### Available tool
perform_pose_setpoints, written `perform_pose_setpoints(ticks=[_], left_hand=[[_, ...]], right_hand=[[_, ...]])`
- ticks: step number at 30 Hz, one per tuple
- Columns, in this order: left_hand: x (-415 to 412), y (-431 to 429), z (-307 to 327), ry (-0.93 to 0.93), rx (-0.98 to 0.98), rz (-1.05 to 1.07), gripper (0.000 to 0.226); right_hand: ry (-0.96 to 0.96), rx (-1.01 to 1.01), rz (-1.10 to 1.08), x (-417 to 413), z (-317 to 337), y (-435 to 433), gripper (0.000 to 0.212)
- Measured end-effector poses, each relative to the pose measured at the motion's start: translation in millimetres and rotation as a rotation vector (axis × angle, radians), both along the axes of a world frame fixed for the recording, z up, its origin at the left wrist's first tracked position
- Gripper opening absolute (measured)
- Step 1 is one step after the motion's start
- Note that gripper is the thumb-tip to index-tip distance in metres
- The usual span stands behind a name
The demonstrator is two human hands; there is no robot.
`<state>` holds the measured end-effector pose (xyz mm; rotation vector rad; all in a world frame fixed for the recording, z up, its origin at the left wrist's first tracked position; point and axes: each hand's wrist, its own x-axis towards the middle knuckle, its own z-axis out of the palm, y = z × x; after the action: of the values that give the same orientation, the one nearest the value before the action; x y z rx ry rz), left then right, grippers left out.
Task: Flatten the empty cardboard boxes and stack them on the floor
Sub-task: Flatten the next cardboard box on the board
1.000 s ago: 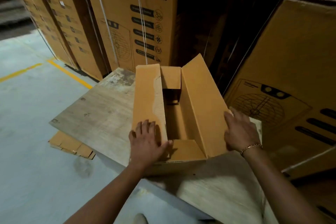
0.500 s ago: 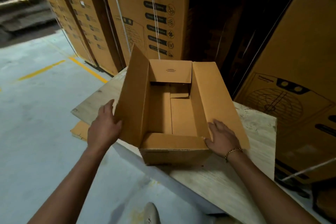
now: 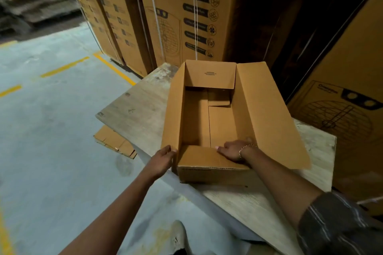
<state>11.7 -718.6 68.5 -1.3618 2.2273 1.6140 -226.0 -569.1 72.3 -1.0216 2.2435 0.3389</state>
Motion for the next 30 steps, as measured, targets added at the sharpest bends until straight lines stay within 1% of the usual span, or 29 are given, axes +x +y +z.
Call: perform_pose_setpoints(ticks=[1, 3, 4, 5, 6, 7, 9, 10, 11, 12, 13, 14, 15, 16, 17, 18, 20, 22, 24, 26, 28, 30], left_hand=[[1, -3, -1, 0.018, -0.028, -0.011, 0.042], [5, -12, -9, 0.02, -0.124, 0.025, 0.051], [6, -14, -10, 0.018, -0.173, 0.064, 0.055], [5, -17, -11, 0.022, -0.226, 0.092, 0.055], [3, -17, -10, 0.041, -0.287, 0.089, 0.055], [2, -18, -6, 0.041, -0.321, 0.049, 0.06], [-2, -18, 5, 0.01, -0.341, -0.13, 0.082], [-3, -17, 10, -0.018, -0.324, -0.232, 0.095], [-5, -16, 14, -0.052, -0.302, -0.319, 0.11], [-7, -14, 18, -0.094, -0.289, -0.395, 0.128], [-8, -12, 20, -0.144, -0.29, -0.464, 0.143], [-9, -8, 21, -0.189, -0.305, -0.52, 0.153], [-9, -6, 17, -0.223, -0.334, -0.558, 0.157], [-10, -3, 12, -0.243, -0.371, -0.581, 0.159], [-11, 0, 6, -0.247, -0.404, -0.58, 0.16], [-12, 3, -1, -0.234, -0.424, -0.552, 0.16], [-14, 11, -8, -0.154, -0.452, -0.462, 0.156], [-14, 16, -14, -0.084, -0.475, -0.403, 0.149], [-13, 16, -18, -0.062, -0.472, -0.381, 0.147], [-10, 10, -19, -0.074, -0.452, -0.401, 0.149], [-8, 1, -15, -0.078, -0.405, -0.429, 0.151], [-10, -11, -11, -0.074, -0.36, -0.39, 0.144]], right_hand=[[0.044, -0.093, 0.002, -4, 9, -4, 0.067], [0.118, -0.346, -0.057, -14, 38, -7, 0.05], [0.101, -0.464, -0.117, -21, 56, -6, 0.044], [0.027, -0.542, -0.182, -28, 75, -2, 0.044], [-0.095, -0.564, -0.231, -35, 93, 5, 0.046], [-0.246, -0.526, -0.252, -40, 109, 14, 0.048], [-0.508, -0.343, -0.218, -44, 128, 35, 0.047], [-0.559, -0.252, -0.164, -43, 130, 44, 0.048], [-0.533, -0.173, -0.1, -41, 126, 53, 0.051], [-0.435, -0.099, -0.034, -38, 117, 62, 0.058], [-0.295, -0.043, 0.024, -36, 102, 70, 0.072], [-0.151, -0.025, 0.053, -32, 86, 79, 0.091], [-0.052, -0.038, 0.038, -26, 70, 88, 0.111], [-0.016, -0.076, -0.01, -21, 55, 96, 0.126], [-0.016, -0.125, -0.06, -15, 40, 101, 0.135], [-0.02, -0.175, -0.096, -10, 27, 104, 0.138], [-0.009, -0.265, -0.142, 0, 8, 107, 0.137], [0.007, -0.359, -0.199, 10, -1, 104, 0.138], [0.026, -0.42, -0.231, 17, -4, 99, 0.14], [0.035, -0.429, -0.234, 20, -4, 94, 0.144], [0.021, -0.397, -0.203, 21, -2, 91, 0.146], [-0.028, -0.375, -0.18, 17, 4, 89, 0.146]])
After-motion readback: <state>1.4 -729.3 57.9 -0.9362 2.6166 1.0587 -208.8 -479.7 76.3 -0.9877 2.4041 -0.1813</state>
